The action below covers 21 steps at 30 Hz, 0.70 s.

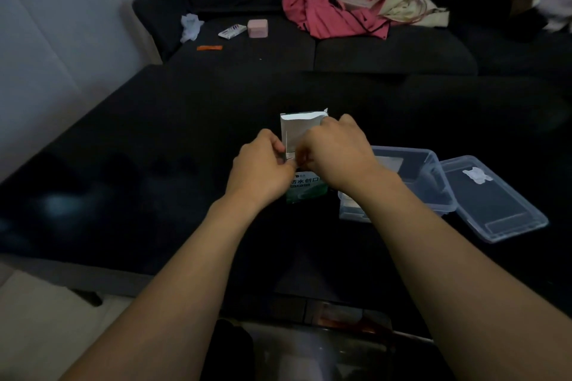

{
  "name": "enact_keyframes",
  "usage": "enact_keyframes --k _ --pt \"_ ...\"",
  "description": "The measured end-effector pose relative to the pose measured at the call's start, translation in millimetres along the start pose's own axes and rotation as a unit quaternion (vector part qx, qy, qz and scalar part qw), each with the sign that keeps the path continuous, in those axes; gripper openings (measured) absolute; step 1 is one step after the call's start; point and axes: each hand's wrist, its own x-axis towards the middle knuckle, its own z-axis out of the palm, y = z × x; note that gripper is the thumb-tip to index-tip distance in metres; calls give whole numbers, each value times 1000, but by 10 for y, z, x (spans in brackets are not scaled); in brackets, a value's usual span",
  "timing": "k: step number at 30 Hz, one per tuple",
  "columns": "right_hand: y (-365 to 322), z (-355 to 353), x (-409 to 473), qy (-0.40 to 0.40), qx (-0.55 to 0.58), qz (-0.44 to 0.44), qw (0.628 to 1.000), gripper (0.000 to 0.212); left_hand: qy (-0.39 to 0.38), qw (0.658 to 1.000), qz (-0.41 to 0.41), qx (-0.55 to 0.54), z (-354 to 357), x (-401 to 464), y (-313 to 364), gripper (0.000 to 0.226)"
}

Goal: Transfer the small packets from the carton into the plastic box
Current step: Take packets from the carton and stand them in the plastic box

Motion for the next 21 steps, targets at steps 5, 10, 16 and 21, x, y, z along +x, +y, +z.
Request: enact_keyframes --k 5,10,16,21 --pt "22 -20 34 -47 40 3 998 14 -8 1000 -9 -23 -3 -9 -3 22" --pt "98 -61 0 -20 97 10 995 18 -8 999 -18 -37 -5 -1 2 21" --pt "215 -171 -37 16 173 25 984 13 66 995 61 -38 32 -19 53 55" --pt "333 -131 -72 61 268 44 960 12 81 987 139 -19 52 15 68 42"
